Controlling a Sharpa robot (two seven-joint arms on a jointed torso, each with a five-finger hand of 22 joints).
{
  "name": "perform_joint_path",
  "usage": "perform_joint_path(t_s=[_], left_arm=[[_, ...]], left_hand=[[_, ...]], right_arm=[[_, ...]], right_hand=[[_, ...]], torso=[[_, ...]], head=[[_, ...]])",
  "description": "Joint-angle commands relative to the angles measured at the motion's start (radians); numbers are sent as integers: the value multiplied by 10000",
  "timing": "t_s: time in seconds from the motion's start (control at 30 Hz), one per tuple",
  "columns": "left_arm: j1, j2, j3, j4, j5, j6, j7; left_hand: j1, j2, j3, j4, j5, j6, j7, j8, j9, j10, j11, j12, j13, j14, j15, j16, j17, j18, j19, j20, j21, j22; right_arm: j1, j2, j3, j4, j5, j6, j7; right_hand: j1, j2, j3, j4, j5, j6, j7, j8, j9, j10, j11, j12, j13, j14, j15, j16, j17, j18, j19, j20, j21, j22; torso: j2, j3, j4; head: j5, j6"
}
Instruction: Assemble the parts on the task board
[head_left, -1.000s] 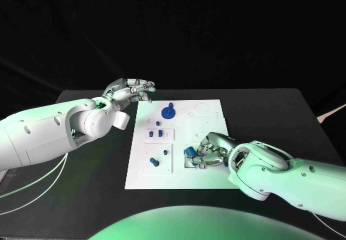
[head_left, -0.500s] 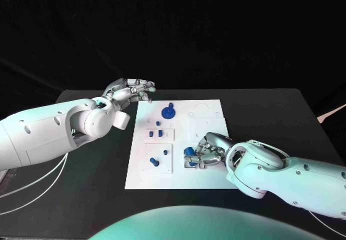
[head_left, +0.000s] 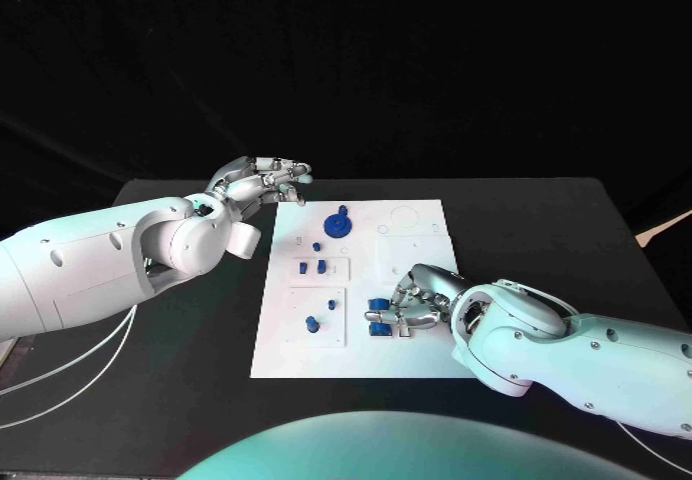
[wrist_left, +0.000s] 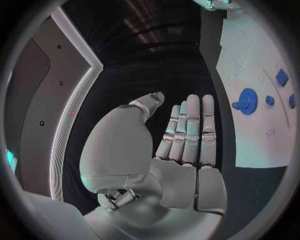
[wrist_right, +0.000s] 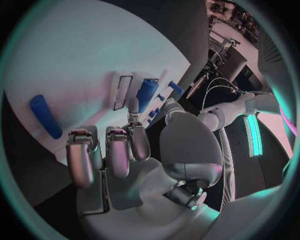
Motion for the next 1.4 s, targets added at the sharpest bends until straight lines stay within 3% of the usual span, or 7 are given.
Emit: perform_joint_path(t_s=[0.03, 0.17, 0.27, 0.67, 0.8, 1.07, 1.4], left_arm=[[-2, 2, 9, 26, -19, 142, 39], [-2, -10, 9, 29, -19, 138, 38], [-2, -15, 9, 30, -19, 138, 40], [-3, -38, 8, 54, -19, 162, 56], [-3, -50, 8, 77, -19, 170, 63], [-5, -78, 8, 120, -24, 181, 82], [-7, -91, 8, 133, -33, 191, 95]], left_hand=[[-34, 67, -48, -12, -47, -60, 21, 36, -17, -59, -19, 66, -11, -61, 7, -56, -17, 99, 31, 56, -70, -16], [-34, 67, -48, -12, -47, -60, 21, 36, -17, -59, -19, 66, -11, -61, 7, -56, -17, 99, 31, 56, -70, -16], [-33, 65, -50, -14, -48, -61, 20, 37, -18, -65, -18, 66, -12, -66, 8, -57, -18, 98, 28, 57, -72, -18], [-28, 62, -52, -19, -50, -64, 18, 40, -20, -75, -16, 68, -14, -76, 10, -58, -20, 98, 24, 59, -75, -22], [-28, 62, -52, -19, -50, -64, 18, 40, -20, -75, -16, 68, -14, -76, 10, -58, -20, 98, 24, 59, -75, -22], [-28, 62, -52, -19, -50, -64, 18, 40, -20, -75, -16, 68, -14, -76, 10, -58, -20, 98, 24, 59, -75, -22], [-27, 57, -57, -23, -52, -70, 15, 41, -22, -82, -15, 72, -15, -84, 12, -58, -21, 97, 20, 60, -79, -27]], right_arm=[[-11, -72, -1, 129, -286, -188, 47], [-14, -243, 0, 338, -407, -269, 177], [-14, -457, 1, 530, -462, -410, 313], [262, -1925, 29, 999, -618, -1141, 766], [283, -2427, 25, 1050, -818, -1201, 810], [13, -3085, 2, 1072, -1393, -1223, 597], [-366, -2976, -13, 900, -1906, -958, 242]], right_hand=[[179, 221, 17, -25, 56, -61, 5, 15, 36, -34, 39, -37, 1012, 954, 34, -26, 2165, -141, 1046, 33, 44, 2629], [1527, 349, 379, -86, 232, -51, -39, 12, 103, 43, 3, 85, 1128, 965, 3, -10, 2210, -141, 1046, 9, 44, 2629], [1876, 344, 444, -74, 385, -50, -44, -7, 119, 43, -5, 75, 1131, 969, -6, -4, 2227, -141, 1046, -1, 44, 2629], [2457, 152, 503, -91, 809, -369, 70, -205, 132, -147, 86, -254, 927, 953, 61, -32, 2169, -141, 1046, 40, 44, 2629], [2545, 123, 505, -87, 830, -439, 101, -246, 130, -195, 112, -335, 875, 957, 84, -26, 2188, -141, 1046, 59, 44, 2629], [2698, 128, 541, -92, 819, -507, 130, -300, 114, -217, 138, -369, 856, 966, 109, -9, 2231, -141, 1046, 84, 44, 2629], [2724, 127, 547, -93, 815, -496, 129, -299, 114, -227, 139, -389, 842, 966, 112, -9, 2232, -141, 1046, 88, 44, 2629]], torso=[[-1, 7, 8], [-1, 16, -2], [-6, 10, -12], [-10, -11, -34], [0, 13, -32], [-12, -11, -62], [-2, -24, -38]], head=[[-15, 1], [13, 1], [17, 1], [-133, 1], [-201, 1], [-332, 1], [-359, 1]])
